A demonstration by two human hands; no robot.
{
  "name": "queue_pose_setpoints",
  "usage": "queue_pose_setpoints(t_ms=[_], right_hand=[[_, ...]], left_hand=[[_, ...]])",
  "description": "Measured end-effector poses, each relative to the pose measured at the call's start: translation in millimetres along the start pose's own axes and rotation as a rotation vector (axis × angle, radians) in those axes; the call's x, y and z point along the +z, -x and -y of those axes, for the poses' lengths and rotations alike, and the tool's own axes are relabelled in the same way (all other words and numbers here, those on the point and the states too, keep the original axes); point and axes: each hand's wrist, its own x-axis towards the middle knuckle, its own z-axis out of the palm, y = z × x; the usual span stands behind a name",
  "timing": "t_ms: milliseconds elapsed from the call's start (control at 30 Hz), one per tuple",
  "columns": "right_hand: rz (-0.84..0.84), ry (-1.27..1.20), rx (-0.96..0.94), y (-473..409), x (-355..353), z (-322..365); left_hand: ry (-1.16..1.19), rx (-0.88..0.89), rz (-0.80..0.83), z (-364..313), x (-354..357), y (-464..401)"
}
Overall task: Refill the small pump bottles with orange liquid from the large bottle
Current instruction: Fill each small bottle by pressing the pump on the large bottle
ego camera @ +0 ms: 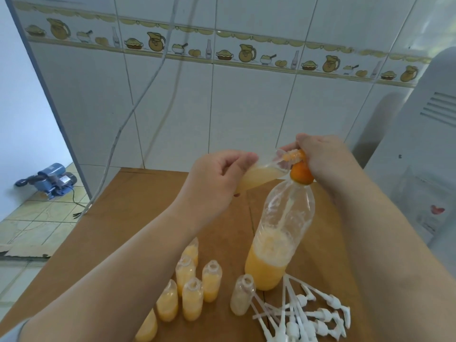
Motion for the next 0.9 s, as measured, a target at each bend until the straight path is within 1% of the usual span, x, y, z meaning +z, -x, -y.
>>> queue_pose_setpoints(t_ms=[67, 167, 300, 367, 533, 700, 767, 900], right_hand=[[0.017, -0.009, -0.001, 0.4, -0.4, 0.1], [0.020, 0.056, -0.022, 4.7, -2.2, 4.9], [-0.012, 0.131, -0.159, 8.4, -8.8, 11.2], [-0.056, 0.092, -0.235, 9.9, -7.4, 8.6], [-0.135, -0.002, -0.305, 11.9, 3.9, -8.6], [-0.242, -0.108, -0.333, 11.9, 16.7, -16.3], [-0.278, -0.131, -0.363, 12.2, 20.5, -18.8], [-0.251, -0.138, -0.357, 9.6, 19.4, -17.5]], left_hand=[[-0.060, -0.009, 0.043, 0.9, -3.0, 0.2], [-0.245, 0.019, 0.074, 1.7, -9.0, 0.5], [-0.306, 0.089, 0.081, 0.4, -15.9, 1.2], [-0.326, 0.087, 0.101, 3.4, -17.8, 3.1], [-0.332, -0.038, 0.115, 28.9, -17.6, 16.2], [-0.285, -0.263, 0.051, 65.6, -5.1, 17.2], [-0.301, -0.324, 0.047, 78.5, 1.9, 13.4], [-0.404, -0.402, 0.082, 95.5, 15.0, 9.2]])
